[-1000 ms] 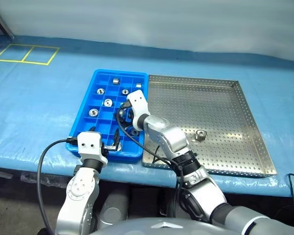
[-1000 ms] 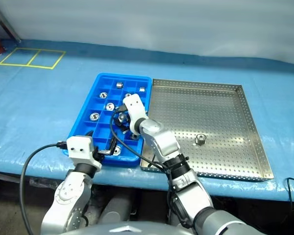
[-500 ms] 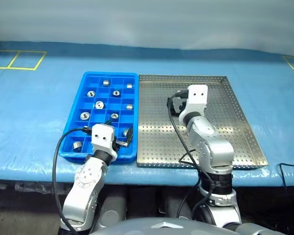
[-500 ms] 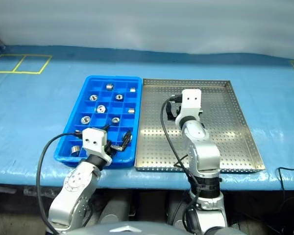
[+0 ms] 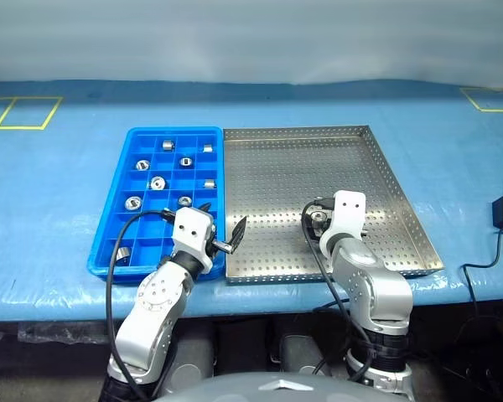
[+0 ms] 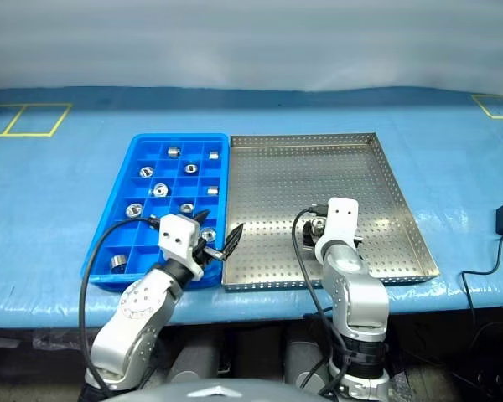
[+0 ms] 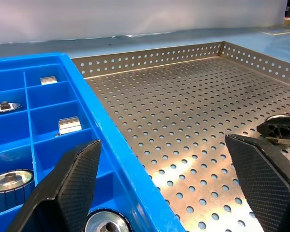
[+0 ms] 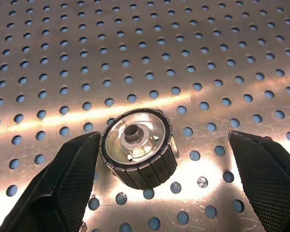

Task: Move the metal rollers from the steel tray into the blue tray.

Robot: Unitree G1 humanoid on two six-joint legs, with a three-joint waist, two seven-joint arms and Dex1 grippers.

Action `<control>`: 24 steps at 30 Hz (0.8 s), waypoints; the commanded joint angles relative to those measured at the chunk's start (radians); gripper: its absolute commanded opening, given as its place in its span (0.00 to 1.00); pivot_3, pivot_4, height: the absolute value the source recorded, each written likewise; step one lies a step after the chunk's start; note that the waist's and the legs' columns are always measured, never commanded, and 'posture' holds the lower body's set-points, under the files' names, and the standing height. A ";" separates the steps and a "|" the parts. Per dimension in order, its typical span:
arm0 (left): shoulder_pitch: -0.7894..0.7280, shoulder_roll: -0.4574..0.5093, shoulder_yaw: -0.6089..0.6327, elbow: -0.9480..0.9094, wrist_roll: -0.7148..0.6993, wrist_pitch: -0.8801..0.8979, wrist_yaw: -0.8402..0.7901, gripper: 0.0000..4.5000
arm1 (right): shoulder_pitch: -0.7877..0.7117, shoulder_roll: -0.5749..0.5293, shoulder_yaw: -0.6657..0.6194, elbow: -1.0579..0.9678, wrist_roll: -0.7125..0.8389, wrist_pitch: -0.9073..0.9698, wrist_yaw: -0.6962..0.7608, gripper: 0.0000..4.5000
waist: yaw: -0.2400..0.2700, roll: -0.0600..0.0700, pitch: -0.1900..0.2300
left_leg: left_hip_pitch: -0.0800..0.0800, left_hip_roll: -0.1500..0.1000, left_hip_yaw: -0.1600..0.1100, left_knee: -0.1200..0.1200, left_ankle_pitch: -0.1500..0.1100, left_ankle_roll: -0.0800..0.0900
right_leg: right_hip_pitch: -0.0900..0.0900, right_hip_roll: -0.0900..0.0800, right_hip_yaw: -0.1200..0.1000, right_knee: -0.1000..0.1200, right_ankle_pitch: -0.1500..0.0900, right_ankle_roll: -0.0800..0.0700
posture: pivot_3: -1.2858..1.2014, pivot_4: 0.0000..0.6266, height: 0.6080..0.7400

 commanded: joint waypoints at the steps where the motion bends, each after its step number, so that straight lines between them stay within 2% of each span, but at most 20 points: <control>1: -0.009 0.003 -0.009 -0.013 -0.004 -0.002 -0.006 1.00 | 0.006 0.009 0.014 0.003 -0.001 -0.033 0.002 0.85 | -0.001 0.000 0.000 | 0.000 0.000 0.000 0.000 0.000 0.000 | 0.000 0.000 0.000 0.000 0.000 0.000 | 0.54 0.24 1.00; 7: -0.004 0.001 -0.007 -0.022 0.004 0.002 0.006 1.00 | -0.001 -0.004 0.035 0.046 -0.011 -0.079 0.015 0.42 | -0.001 0.000 0.000 | 0.000 0.000 0.000 0.000 0.000 0.000 | 0.000 0.000 0.000 0.000 0.000 0.000 | 0.55 0.24 1.00; 8: -0.001 0.001 -0.006 -0.027 0.006 0.002 0.009 1.00 | -0.008 -0.008 0.039 0.049 -0.012 -0.085 0.018 0.38 | 0.000 0.000 0.000 | 0.001 0.000 0.000 0.000 0.000 0.000 | 0.001 0.000 0.000 0.000 0.000 0.000 | 0.56 0.24 1.00; 11: 0.010 -0.001 0.001 -0.042 0.011 -0.001 0.024 1.00 | -0.049 -0.022 0.057 0.049 -0.013 -0.099 0.029 0.38 | 0.001 0.000 0.000 | 0.000 0.000 0.000 0.000 0.000 0.000 | 0.000 0.000 0.000 0.000 0.000 0.000 | 0.56 0.24 1.00; 16: 0.042 -0.023 0.028 -0.069 0.041 -0.024 0.093 1.00 | -0.197 -0.042 0.149 0.076 0.001 -0.158 0.108 0.38 | 0.007 0.000 0.000 | 0.000 0.000 0.000 0.000 0.000 0.000 | 0.000 0.001 0.001 0.001 0.000 0.000 | 0.60 0.24 1.00; 24: 0.141 -0.062 0.081 -0.138 0.106 -0.069 0.215 1.00 | -0.358 -0.018 0.335 0.211 0.049 -0.264 0.297 0.38 | 0.071 -0.001 0.000 | 0.000 0.001 -0.002 -0.003 0.000 0.000 | 0.000 0.003 0.000 0.000 0.000 0.000 | 0.67 0.24 1.00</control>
